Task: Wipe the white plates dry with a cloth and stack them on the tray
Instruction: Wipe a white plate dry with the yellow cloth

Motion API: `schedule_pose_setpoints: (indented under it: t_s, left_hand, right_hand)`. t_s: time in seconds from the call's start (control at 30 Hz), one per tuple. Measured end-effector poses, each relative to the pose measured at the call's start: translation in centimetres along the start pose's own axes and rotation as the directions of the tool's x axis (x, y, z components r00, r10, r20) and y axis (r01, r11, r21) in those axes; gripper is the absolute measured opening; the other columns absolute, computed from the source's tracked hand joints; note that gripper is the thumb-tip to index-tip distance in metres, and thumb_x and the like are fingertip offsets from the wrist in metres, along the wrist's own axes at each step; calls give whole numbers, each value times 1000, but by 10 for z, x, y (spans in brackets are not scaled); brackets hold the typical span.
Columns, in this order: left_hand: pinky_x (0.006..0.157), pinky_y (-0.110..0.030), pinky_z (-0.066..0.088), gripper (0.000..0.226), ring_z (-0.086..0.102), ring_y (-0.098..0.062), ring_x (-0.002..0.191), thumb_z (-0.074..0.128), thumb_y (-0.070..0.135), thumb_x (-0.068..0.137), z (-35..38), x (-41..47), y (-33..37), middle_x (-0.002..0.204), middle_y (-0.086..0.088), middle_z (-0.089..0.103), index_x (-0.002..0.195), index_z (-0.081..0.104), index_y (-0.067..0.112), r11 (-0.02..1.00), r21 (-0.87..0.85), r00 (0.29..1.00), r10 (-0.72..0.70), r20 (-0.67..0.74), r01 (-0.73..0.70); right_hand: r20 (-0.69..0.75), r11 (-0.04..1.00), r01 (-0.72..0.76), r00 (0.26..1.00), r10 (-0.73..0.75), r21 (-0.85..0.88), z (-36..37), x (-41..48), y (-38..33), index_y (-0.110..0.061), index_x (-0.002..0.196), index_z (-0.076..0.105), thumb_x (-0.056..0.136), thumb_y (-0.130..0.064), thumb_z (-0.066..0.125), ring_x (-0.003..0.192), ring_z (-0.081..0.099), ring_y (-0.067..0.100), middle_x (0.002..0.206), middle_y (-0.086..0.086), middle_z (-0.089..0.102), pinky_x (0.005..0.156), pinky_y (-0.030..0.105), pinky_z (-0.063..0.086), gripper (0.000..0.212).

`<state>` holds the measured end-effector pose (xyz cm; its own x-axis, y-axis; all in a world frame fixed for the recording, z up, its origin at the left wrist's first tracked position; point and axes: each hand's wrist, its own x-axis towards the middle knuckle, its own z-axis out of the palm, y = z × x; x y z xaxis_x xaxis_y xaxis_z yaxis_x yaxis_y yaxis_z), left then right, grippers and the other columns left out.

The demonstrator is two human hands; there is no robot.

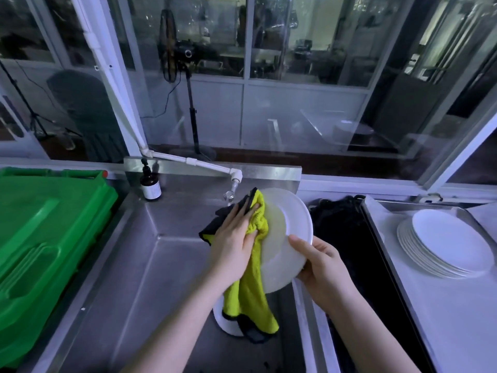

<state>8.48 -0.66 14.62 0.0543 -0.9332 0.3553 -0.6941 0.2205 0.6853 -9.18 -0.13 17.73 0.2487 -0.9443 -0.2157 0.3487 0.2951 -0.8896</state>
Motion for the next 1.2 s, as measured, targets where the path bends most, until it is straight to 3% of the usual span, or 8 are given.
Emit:
schedule_pose_setpoints:
  t_s: [0.3, 0.5, 0.57, 0.67, 0.8, 0.93, 1.1, 1.2]
  left_hand:
    - [69, -41, 44, 25, 61, -37, 81, 55, 23, 97, 7, -20, -3, 73, -9, 60, 73, 51, 15, 780, -272, 791, -604, -92, 564]
    - [55, -24, 52, 19, 63, -21, 66, 53, 10, 94, 17, -23, 43, 83, -9, 69, 101, 67, 22, 435, -629, 729, -599, 332, 644]
    - [54, -27, 52, 21, 63, -22, 62, 53, 20, 94, 18, -27, 59, 79, -14, 67, 88, 73, 15, 355, -596, 674, -560, 482, 720]
    - [60, -32, 54, 42, 66, -25, 61, 53, 42, 92, 21, -35, 70, 78, -15, 70, 73, 77, 14, 255, -579, 612, -537, 581, 774]
    - [57, -32, 56, 53, 72, -27, 68, 63, 64, 78, 26, -38, 78, 90, -17, 75, 95, 79, 16, 317, -476, 571, -418, 707, 820]
    - [54, -36, 55, 34, 71, -30, 65, 77, 25, 73, 45, -29, 84, 88, -22, 74, 101, 73, 6, 477, -428, 627, -418, 658, 767]
    - [67, -41, 57, 7, 74, -32, 75, 72, 19, 81, 77, -20, 88, 89, -15, 76, 85, 78, 17, 468, -505, 681, -384, 623, 725]
    - [65, -35, 57, 10, 75, -27, 80, 74, 22, 79, 94, -9, 91, 91, -8, 77, 88, 78, 25, 462, -551, 713, -344, 611, 695]
  right_hand:
    - [54, 935, 225, 974, -219, -274, -63, -50, -27, 0, 91, 73, 81, -40, 77, 74, 64, 26, 84, 25, 68, 60, 37, 50, 41]
    - [309, 351, 469, 851, -425, -810, -88, -79, -26, -18, 87, 73, 91, -25, 64, 53, 43, 3, 60, -2, 55, 54, 18, 34, 12]
    - [408, 146, 517, 793, -453, -843, -91, -91, -20, -19, 109, 77, 89, -16, 70, 72, 64, 1, 82, -12, 74, 63, 6, 43, 22]
    - [495, -29, 535, 759, -424, -845, -105, -107, -14, -19, 128, 69, 90, -9, 73, 117, 65, 9, 129, -5, 67, 86, 28, 59, 40]
    - [584, -302, 500, 713, -389, -812, -127, -122, -14, -14, 131, 66, 84, 4, 73, 123, 62, 22, 136, 1, 64, 88, 39, 60, 50]
    - [575, -412, 423, 723, -384, -807, -145, -132, -25, -18, 134, 64, 99, -11, 55, 128, 59, 24, 141, 2, 60, 102, 44, 51, 37]
    - [272, -248, 164, 819, -505, -955, -156, -131, -39, -19, 132, 65, 84, -9, 78, 137, 48, 30, 148, 7, 52, 112, 50, 39, 52]
    - [-162, 320, 16, 837, -522, -947, -168, -134, -56, -33, 141, 50, 86, 0, 72, 135, 48, 15, 150, 0, 48, 107, 25, 38, 67]
